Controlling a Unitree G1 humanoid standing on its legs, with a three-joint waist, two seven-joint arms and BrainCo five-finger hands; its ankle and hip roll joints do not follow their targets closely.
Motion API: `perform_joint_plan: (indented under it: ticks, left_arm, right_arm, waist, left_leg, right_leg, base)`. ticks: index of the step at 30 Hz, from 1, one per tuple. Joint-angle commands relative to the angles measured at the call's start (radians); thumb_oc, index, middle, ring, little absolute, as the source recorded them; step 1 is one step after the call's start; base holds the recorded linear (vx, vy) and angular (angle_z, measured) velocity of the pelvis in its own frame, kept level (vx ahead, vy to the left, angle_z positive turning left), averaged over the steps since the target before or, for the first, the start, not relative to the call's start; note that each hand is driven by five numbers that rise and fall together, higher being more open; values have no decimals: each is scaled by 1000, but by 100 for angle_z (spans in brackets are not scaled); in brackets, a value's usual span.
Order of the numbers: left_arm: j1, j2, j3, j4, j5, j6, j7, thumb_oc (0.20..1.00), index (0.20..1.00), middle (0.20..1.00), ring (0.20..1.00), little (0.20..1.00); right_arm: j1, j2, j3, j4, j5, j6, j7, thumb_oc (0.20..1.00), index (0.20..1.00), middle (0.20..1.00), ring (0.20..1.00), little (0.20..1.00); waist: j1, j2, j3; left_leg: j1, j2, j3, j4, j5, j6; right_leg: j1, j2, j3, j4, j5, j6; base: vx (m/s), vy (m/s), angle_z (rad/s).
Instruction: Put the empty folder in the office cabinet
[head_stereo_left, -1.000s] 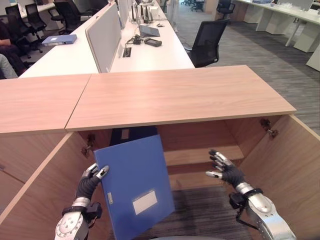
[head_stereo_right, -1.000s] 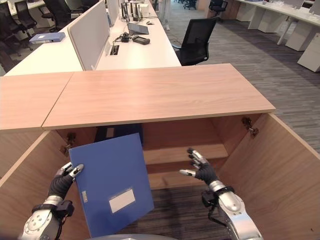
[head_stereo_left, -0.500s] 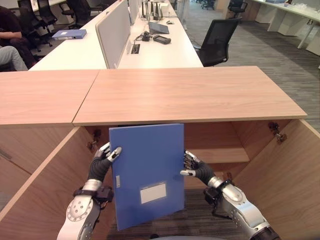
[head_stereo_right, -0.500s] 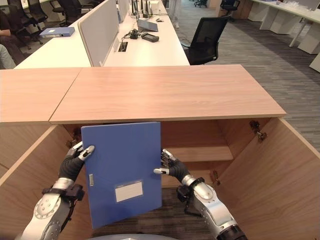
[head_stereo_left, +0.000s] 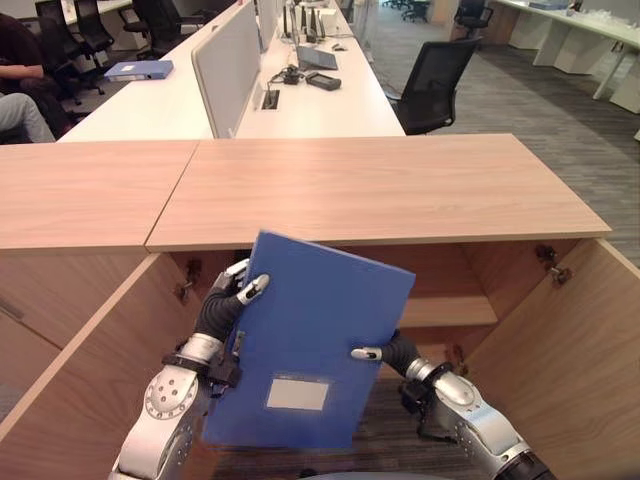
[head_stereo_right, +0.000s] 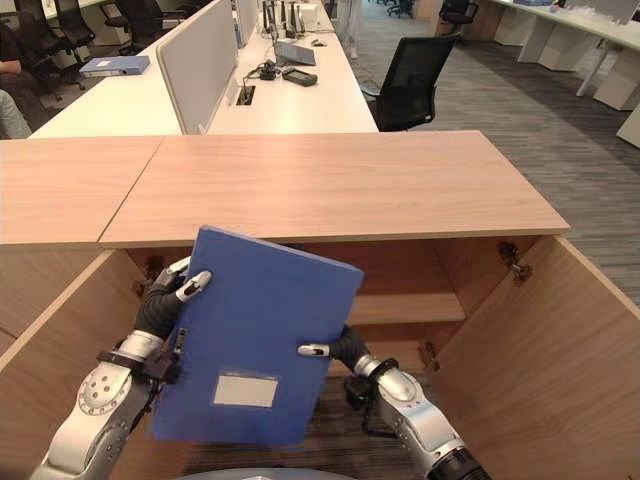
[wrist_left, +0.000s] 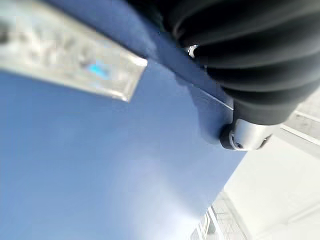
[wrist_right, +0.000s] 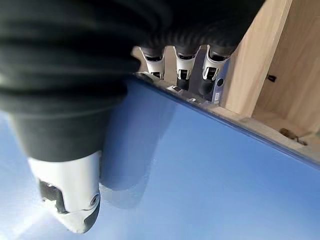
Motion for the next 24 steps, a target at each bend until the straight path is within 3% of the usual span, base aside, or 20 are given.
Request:
perform_joint_plan:
  ticks: [1, 5, 6, 16, 17, 18, 22, 23, 24]
  left_arm:
    - [-85, 3, -50, -67, -58, -83, -5, 200, 200, 200, 200, 200]
    - [-147, -9, -88, -78, -77, -89, 5, 200, 200, 200, 200, 200]
    - [-163, -14, -98, -80, -82, -92, 5, 200, 200, 200, 200, 200]
    - [-240, -47, -163, -52, -96, -94, 31, 200, 200, 200, 200, 200]
    - [-231, -46, -161, -48, -98, -88, 27, 573, 573, 573, 573, 573]
    - [-230, -41, -159, -34, -92, -84, 29, 1000, 1000, 1000, 1000, 1000]
    - [-166, -43, -140, -4, -138, -57, 13, 1000, 1000, 1000, 1000, 1000]
    - [-114, -63, -140, 34, -252, -37, -12, 1000, 1000, 1000, 1000, 1000]
    - [-102, -65, -135, 50, -280, -30, -17, 1000, 1000, 1000, 1000, 1000]
  right_arm:
    - [-114, 73, 90, -6, 84, -28, 28, 1000, 1000, 1000, 1000, 1000]
    - [-131, 111, 153, 24, 165, -15, 48, 1000, 1000, 1000, 1000, 1000]
    - [-132, 118, 167, 24, 191, -11, 57, 200, 200, 200, 200, 200]
    - [-84, 191, 236, 60, 447, 7, 69, 200, 200, 200, 200, 200]
    - [-78, 194, 234, 59, 463, 12, 67, 200, 200, 200, 200, 200]
    - [-68, 192, 227, 54, 473, 9, 75, 200, 200, 200, 200, 200]
    - [-15, 199, 193, 61, 549, 16, 83, 200, 200, 200, 200, 200]
    - [37, 205, 159, 91, 592, 19, 71, 200, 200, 200, 200, 200]
    - [56, 205, 147, 104, 599, 25, 68, 200, 200, 200, 200, 200]
  waist:
    - [3, -38, -35]
    - [4, -41, -36]
    - [3, -41, -36]
    - [-6, -43, -31]
    - [-6, -41, -30]
    - [-7, -40, -28]
    - [-8, -34, -26]
    - [-16, -29, -28]
    - [-18, -27, -27]
  left_leg:
    - [20, -21, -30, 3, -109, 18]
    - [19, -21, -31, 3, -107, 16]
    - [20, -21, -31, 3, -107, 16]
    - [19, -20, -26, 3, -106, 13]
    - [18, -20, -25, 3, -106, 13]
    - [18, -21, -26, 3, -105, 14]
    - [16, -24, -22, 3, -106, 16]
    - [16, -27, -18, 3, -108, 19]
    - [16, -28, -16, 3, -109, 20]
  right_leg:
    - [-36, -43, -4, 6, -6, 66]
    - [-37, -44, -5, 6, -4, 66]
    - [-37, -44, -4, 6, -4, 66]
    - [-43, -45, -4, 6, 2, 69]
    - [-43, -46, -5, 6, 3, 70]
    - [-44, -46, -5, 6, 4, 70]
    - [-46, -49, -7, 6, 6, 74]
    - [-49, -54, -4, 6, 10, 79]
    - [-49, -55, -1, 6, 12, 80]
  base:
    - [0, 0, 0]
    - [0, 0, 0]
    - [0, 0, 0]
    - [0, 0, 0]
    - [0, 0, 0]
    - [0, 0, 0]
    - [3, 38, -1]
    - [8, 71, -6]
    - [7, 100, -7]
